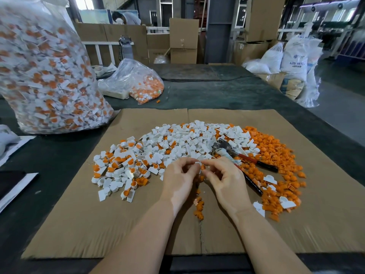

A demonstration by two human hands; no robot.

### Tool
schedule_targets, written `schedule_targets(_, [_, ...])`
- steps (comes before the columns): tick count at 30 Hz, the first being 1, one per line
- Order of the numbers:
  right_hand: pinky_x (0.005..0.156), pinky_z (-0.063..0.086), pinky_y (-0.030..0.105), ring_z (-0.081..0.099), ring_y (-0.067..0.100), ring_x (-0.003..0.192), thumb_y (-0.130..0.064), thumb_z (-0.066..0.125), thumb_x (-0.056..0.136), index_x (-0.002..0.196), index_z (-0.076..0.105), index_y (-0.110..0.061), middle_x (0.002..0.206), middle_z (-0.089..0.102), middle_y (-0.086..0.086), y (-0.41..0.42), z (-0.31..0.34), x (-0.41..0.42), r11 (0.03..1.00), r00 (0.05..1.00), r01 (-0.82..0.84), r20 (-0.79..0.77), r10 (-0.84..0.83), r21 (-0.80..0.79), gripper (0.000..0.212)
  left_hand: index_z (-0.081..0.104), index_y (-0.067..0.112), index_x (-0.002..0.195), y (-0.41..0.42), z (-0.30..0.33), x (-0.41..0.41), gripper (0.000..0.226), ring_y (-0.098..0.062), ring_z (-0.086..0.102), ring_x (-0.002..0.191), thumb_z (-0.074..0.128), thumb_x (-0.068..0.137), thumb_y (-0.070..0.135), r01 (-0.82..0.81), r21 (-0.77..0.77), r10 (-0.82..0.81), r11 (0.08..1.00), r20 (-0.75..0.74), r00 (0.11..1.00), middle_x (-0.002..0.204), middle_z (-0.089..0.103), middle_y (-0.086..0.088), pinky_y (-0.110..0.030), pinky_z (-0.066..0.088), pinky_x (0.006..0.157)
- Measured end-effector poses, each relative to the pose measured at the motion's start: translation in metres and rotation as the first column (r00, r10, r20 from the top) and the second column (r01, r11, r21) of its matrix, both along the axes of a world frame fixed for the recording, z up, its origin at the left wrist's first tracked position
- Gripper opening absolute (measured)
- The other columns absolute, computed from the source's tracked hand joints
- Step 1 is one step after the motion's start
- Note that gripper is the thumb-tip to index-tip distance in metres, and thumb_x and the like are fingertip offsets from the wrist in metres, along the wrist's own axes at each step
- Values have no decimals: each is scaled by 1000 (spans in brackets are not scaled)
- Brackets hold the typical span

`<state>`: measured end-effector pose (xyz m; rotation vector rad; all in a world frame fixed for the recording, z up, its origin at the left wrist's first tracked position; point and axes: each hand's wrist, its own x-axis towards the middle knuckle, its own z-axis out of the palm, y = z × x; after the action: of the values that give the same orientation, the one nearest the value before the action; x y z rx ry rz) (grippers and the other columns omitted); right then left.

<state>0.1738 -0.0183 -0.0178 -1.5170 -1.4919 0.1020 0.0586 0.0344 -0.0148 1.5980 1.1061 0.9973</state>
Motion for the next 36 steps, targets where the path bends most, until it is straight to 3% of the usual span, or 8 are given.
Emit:
schedule_targets(4, [73,43,10,53,2,79,-7,68,82,106,69,-13,85,59,-5,1,-2,1,1000,1000,22,10,-22,-8,24,67,22,92,1,1,0,5,-12,63,79,65,87,22,4,29,-3,1000,-32,999,82,68,1,-12,47,65])
schedule_targets(9, [94,41,32,54,18,107,-19,66,86,118,61,-11,109,63,3,3,5,12,961,957,274,115,-268,-42,34,66,16,95,4,4,4,8,-8,64,69,65,88,20,4,-73,-3,997,23,1000,78,68,-3,-19,51,66])
schedule_targets(13, [106,26,42,40,27,126,-37,48,93,133,43,-13,135,47,8,7,18,35,713,801,587,403,-442,-384,48,66,10,96,8,7,6,8,-3,58,56,63,89,13,2,-151,11,989,85,996,71,65,-5,-10,47,54])
schedule_targets(18, [110,3,57,25,32,135,-42,44,88,133,40,-18,148,28,10,17,30,49,491,808,586,509,-295,-645,52,66,4,98,9,11,8,11,-2,56,51,62,89,9,1,-217,32,976,150,988,67,63,-4,-11,48,52])
schedule_targets(23, [110,4,60,24,33,133,-44,50,85,129,44,-19,147,27,12,23,30,51,486,792,602,550,-264,-634,51,66,4,100,11,13,7,13,-7,56,55,62,89,10,7,-268,46,963,191,981,68,62,-5,-13,49,54])
schedule_targets(27, [109,20,53,30,31,128,-49,50,86,127,41,-16,139,35,13,21,31,51,539,791,601,539,-290,-590,53,65,5,99,13,13,5,11,-6,56,55,61,90,10,-4,-290,65,957,202,977,66,62,-3,-14,49,55])
schedule_targets(31, [87,40,38,44,27,113,-44,45,91,114,44,-12,120,50,9,14,36,47,670,824,541,480,-301,-508,39,64,5,99,14,14,7,10,-8,56,55,61,90,8,-8,-332,93,943,242,966,65,62,-4,-18,50,59])
schedule_targets(36, [55,30,28,46,16,71,-39,38,96,88,47,-13,80,48,2,6,49,30,762,929,311,349,-120,-568,28,61,-1,99,15,18,6,10,-4,54,44,60,89,0,40,-433,145,900,385,911,63,57,-6,-14,50,49])
